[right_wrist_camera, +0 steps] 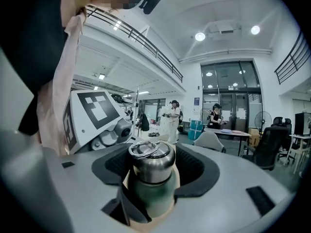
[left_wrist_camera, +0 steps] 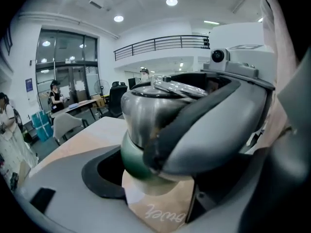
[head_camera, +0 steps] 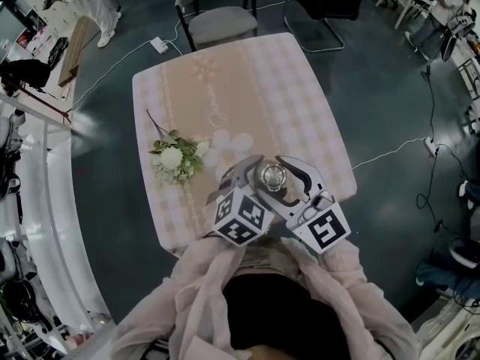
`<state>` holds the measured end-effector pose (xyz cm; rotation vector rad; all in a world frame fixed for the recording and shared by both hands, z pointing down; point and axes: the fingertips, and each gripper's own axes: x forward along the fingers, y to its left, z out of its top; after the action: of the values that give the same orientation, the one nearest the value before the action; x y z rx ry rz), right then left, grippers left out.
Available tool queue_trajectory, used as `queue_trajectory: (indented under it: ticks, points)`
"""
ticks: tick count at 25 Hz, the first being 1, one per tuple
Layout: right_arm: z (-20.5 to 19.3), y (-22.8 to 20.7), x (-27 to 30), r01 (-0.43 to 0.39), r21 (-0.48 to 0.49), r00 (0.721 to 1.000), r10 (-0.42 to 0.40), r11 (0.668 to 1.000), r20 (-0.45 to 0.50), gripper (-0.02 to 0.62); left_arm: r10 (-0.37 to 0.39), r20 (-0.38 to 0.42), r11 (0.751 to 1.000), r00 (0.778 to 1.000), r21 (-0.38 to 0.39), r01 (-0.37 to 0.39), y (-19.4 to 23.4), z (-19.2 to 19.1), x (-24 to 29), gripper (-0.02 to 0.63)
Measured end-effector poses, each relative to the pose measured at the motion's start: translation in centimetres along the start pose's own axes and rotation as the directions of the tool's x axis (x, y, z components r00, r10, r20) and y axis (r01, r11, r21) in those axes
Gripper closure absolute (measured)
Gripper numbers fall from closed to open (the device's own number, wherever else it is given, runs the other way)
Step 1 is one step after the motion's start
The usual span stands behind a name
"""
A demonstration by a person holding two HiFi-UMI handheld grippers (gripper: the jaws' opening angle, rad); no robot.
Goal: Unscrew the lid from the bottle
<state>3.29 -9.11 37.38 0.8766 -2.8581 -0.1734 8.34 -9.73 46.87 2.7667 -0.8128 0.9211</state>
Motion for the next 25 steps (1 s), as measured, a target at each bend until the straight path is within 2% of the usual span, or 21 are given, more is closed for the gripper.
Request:
queue_trajectory:
  ticks: [2,6,12,15,17,21,23,25]
  points:
    - [0.0,0.1,0.1,-0.002,-0.002,1.000,0.002,1.000,-0.004,0.318,-0.016,0.007,1.000,1.000,0.001,0.016,-0.1,0.1,-0.1,0.206]
    - [0.1,0.0,-0.3,-0.020,0.072,1.000,0.018,0.997,0.022,0.319,-0.037,0.007,0.999,0.999,0.038,0.037,-0.4,-0.1,-0.3,0.206]
    - [0.5,0.4,-0.3,-0.073,0.036,0.997,0.073,0.997,0.023,0.321,-0.083,0.027,0.995,0.996,0.066,0.081,-0.7,0.3,-0.5,0.206]
    - [0.5,1.3,-0.3,-0.148,-0.019,0.989,0.147,0.989,-0.013,0.321,-0.134,0.027,0.985,0.991,0.116,0.130,-1.1,0.2,-1.0,0.206]
    - [-0.2,2.1,-0.8,-0.219,-0.056,0.974,0.215,0.974,-0.071,0.321,-0.186,0.018,0.969,0.982,0.166,0.180,-1.7,0.0,-1.3,0.206]
    - [-1.1,3.5,-1.6,-0.336,-0.066,0.937,0.326,0.939,-0.127,0.321,-0.287,-0.027,0.925,0.958,0.254,0.284,-3.1,-1.0,-1.8,0.206]
    - [-1.1,4.4,-1.8,-0.404,-0.073,0.910,0.393,0.912,-0.130,0.321,-0.345,-0.043,0.893,0.938,0.292,0.342,-3.8,-1.4,-2.1,0.206]
    - [-0.9,5.3,-2.1,-0.480,-0.078,0.874,0.469,0.874,-0.128,0.319,-0.416,-0.049,0.851,0.908,0.331,0.407,-4.7,-1.7,-2.7,0.206]
